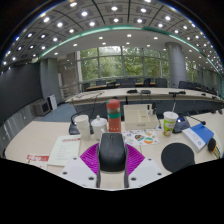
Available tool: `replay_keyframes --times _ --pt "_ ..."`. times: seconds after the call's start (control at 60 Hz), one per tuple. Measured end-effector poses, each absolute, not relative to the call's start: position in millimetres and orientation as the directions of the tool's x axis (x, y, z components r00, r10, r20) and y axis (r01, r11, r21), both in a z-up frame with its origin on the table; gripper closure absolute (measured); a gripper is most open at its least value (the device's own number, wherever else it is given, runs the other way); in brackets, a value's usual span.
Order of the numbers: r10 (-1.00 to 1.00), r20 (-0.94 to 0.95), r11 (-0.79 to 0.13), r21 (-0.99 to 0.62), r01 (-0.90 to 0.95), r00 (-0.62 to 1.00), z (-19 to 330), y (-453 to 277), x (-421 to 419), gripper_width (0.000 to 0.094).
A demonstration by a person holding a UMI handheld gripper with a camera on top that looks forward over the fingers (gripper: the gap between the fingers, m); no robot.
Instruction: Arrange mouse
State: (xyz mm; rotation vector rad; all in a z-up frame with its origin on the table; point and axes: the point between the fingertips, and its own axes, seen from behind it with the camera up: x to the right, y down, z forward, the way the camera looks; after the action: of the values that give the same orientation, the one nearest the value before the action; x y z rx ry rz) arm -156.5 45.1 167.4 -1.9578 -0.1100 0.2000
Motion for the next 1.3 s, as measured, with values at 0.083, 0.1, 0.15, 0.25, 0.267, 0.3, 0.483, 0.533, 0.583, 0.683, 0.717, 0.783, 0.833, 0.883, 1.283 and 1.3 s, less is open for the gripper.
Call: replay_keyframes --times 0.083,0.1,0.15,0.25,0.267,0.3,0.483,0.533,0.583,0.683,0.717,0.783,0.833,0.883,1.283,1.3 --pt "0.135 -0.092 -0.323 -0.946 -0.044 0.987 213.2 66.6 -106.9 0.0629" --pt "0.123 -0.093 -0.315 -0.948 -0.050 0.988 218.3 70.8 -94.9 0.0629" --pt "0.090 -0.086 -0.299 -0.953 -0.055 0.992 224.2 85.3 -55.5 0.0629" --pt "0.018 -0.035 -0.307 -0.951 -0.027 0.999 213.4 105.2 17.7 0.0630" --pt "0.011 -0.028 -0.313 -0.949 -0.023 1.000 208.0 107.5 28.0 0.0631" --pt "-0.005 -0.019 -0.330 -0.944 -0.020 1.000 195.3 112.5 47.9 0.0631" --pt "-0.059 0.005 -0.473 -0.880 -0.024 0.998 90.6 129.2 126.6 0.0630" --pt "-0.072 -0.004 -0.510 -0.859 -0.041 0.997 64.5 130.9 137.3 0.0630" --pt "-0.084 -0.008 -0.538 -0.841 -0.052 0.996 41.5 131.5 146.0 0.0628" --pt "-0.084 -0.022 -0.575 -0.816 -0.067 0.996 11.3 132.3 154.0 0.0627" --pt "-0.085 -0.018 -0.586 -0.808 -0.065 0.996 4.8 131.4 154.9 0.0625" --pt "-0.089 -0.025 -0.604 -0.793 -0.074 0.996 -7.0 130.0 156.1 0.0589" --pt "-0.088 -0.030 -0.596 -0.799 -0.077 0.996 -8.0 131.1 156.1 0.0553" --pt "-0.086 -0.027 -0.605 -0.793 -0.074 0.996 -8.3 129.8 155.8 0.0504" --pt "-0.119 0.035 -0.588 -0.808 -0.042 0.992 99.3 32.9 135.4 0.0078" --pt "-0.122 0.034 -0.588 -0.808 -0.045 0.992 105.1 23.8 132.9 0.0076"
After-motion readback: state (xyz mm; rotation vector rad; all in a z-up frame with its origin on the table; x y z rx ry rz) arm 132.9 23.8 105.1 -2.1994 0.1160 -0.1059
